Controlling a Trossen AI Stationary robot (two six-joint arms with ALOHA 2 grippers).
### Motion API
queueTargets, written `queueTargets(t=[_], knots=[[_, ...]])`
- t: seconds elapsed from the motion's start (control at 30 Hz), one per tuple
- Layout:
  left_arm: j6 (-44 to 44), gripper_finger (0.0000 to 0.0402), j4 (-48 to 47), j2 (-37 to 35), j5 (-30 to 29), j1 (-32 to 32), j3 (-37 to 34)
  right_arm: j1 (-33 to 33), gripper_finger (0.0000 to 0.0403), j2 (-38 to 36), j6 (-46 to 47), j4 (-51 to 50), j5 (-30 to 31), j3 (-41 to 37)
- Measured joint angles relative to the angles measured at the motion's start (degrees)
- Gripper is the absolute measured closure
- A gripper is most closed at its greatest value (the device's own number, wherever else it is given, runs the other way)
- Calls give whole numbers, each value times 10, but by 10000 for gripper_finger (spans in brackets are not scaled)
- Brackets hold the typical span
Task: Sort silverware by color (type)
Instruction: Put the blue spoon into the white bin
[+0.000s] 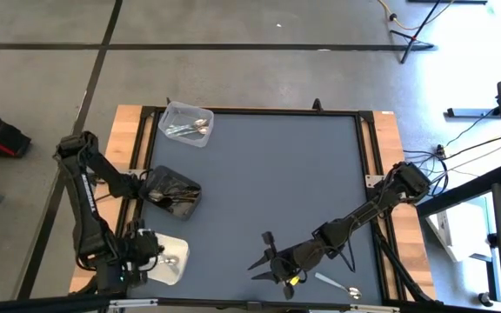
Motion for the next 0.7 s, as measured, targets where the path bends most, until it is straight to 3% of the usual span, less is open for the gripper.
queueTargets(t=[0.27, 0.53, 0.6, 0.7], knots=[[-29, 351, 9, 52, -7, -7, 0, 0, 292, 0, 33, 0, 1, 0], [-73, 290, 17, 60, 11, -2, 0, 0, 292, 0, 51, 1, 10, 0], [-66, 280, 40, 54, -7, -2, 0, 0, 292, 0, 52, 1, 28, 0], [-15, 275, 106, 46, -88, -2, 0, 0, 286, -7, 55, -19, 35, 0]])
